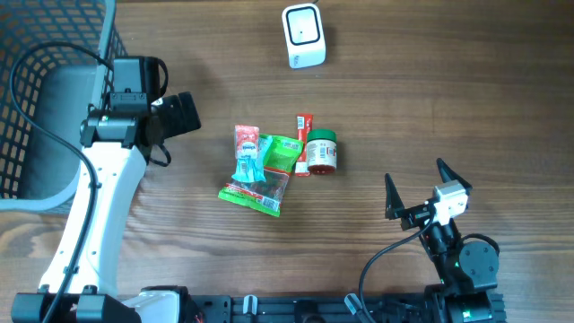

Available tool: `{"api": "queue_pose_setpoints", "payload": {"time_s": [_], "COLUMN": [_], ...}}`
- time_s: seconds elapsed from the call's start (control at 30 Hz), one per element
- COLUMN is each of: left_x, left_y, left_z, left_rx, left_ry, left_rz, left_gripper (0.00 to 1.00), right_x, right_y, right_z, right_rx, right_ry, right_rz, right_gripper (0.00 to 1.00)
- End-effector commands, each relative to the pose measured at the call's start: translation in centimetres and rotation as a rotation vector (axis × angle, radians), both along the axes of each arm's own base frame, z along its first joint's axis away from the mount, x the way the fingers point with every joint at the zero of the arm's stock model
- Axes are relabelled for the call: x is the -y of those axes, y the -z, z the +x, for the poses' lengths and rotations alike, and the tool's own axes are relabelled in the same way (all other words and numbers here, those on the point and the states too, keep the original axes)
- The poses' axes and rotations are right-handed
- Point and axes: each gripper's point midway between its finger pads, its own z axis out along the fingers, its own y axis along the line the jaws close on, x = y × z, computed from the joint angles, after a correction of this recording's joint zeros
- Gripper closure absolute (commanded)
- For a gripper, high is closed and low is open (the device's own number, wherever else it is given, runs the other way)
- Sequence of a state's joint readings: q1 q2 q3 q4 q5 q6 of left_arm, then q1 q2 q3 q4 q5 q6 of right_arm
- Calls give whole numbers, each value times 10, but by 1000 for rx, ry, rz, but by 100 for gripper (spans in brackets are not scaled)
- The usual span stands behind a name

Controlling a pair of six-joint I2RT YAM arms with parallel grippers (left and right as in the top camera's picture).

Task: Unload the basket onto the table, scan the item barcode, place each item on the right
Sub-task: 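Retract left arm beside basket and move right arm forward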

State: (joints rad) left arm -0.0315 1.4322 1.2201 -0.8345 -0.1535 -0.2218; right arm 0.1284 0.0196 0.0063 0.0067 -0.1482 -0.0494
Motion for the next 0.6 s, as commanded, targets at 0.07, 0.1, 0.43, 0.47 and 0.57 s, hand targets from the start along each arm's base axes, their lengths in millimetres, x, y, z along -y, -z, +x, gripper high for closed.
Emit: {"api": "queue_pose_setpoints", "payload": {"time_s": [0.07,0.1,0.43,0.47,0.57], "left_x": [-4,-4,-4,-4,-4], "left_y": [-4,-4,-4,-4,-4], "left_z": [1,1,1,1,1], "left_rx": [10,10,10,10,10], "left_ry": [-5,-4,-5,-5,-5], "left_rz": [15,15,15,15,15], "left_gripper": [0,0,0,0,0], "right_x": [0,0,-6,-6,-6], "right_y": [-1,-1,-4,-2,-5], "right_z": [0,0,-2,-2,-4], "right_rx": [8,8,17,7,-49], "right_ry": [3,3,-35,-34,-34], "right_rz": [-2,-2,3,10,142], "right_gripper": [0,0,0,0,0]}}
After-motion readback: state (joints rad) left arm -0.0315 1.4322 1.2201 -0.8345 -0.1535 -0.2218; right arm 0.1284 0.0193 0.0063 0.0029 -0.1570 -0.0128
